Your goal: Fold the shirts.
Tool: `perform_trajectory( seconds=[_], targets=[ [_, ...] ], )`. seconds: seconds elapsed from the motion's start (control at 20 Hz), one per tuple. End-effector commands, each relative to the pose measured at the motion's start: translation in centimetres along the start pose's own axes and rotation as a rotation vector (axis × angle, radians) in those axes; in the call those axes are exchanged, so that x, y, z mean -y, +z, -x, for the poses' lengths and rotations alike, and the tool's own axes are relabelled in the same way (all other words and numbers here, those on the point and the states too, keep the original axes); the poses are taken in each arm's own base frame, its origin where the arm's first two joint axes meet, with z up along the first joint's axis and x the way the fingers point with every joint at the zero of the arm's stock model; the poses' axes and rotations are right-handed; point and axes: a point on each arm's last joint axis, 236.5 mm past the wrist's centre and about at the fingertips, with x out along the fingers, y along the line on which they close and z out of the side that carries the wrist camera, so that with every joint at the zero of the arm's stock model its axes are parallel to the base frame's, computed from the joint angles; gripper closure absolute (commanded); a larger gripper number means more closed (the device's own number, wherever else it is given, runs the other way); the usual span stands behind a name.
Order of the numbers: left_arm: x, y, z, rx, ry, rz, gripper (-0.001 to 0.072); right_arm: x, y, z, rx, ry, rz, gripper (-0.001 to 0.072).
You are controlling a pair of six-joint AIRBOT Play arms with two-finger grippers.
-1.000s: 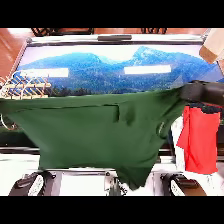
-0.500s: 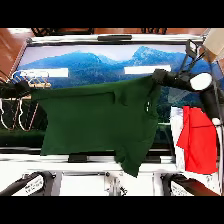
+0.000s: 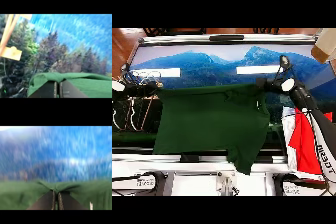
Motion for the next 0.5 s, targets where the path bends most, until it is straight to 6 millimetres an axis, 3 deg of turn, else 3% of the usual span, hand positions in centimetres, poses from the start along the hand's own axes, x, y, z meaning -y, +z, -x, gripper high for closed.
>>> perform_trajectory(
  seconds=[0.0, 0.15, 0.25, 0.35, 0.45],
  targets=[
    [-0.6, -2.5, -2.0, -0.095, -0.008, -0.036, 0.0675, 0.5, -4.5, -0.5, -0.182, -0.021, 0.035, 0.0637],
    [-0.1, -6.2, -1.0, -0.258, -0.047, -0.155, 0.0675, 2.1, -6.6, 1.6, -0.288, -0.092, 0.062, 0.0637],
    [-0.8, -8.8, -0.2, -0.374, -0.045, -0.165, 0.0675, 2.9, -9.2, 2.8, -0.409, -0.130, 0.053, 0.0637],
    [-1.2, -10.2, 0.8, -0.445, -0.053, -0.158, 0.0675, 3.7, -11.0, 3.8, -0.496, -0.162, 0.065, 0.0637],
    [-1.8, -10.8, 1.5, -0.481, -0.057, -0.131, 0.0675, 4.2, -11.5, 4.1, -0.521, -0.184, 0.073, 0.0637]
  ],
)
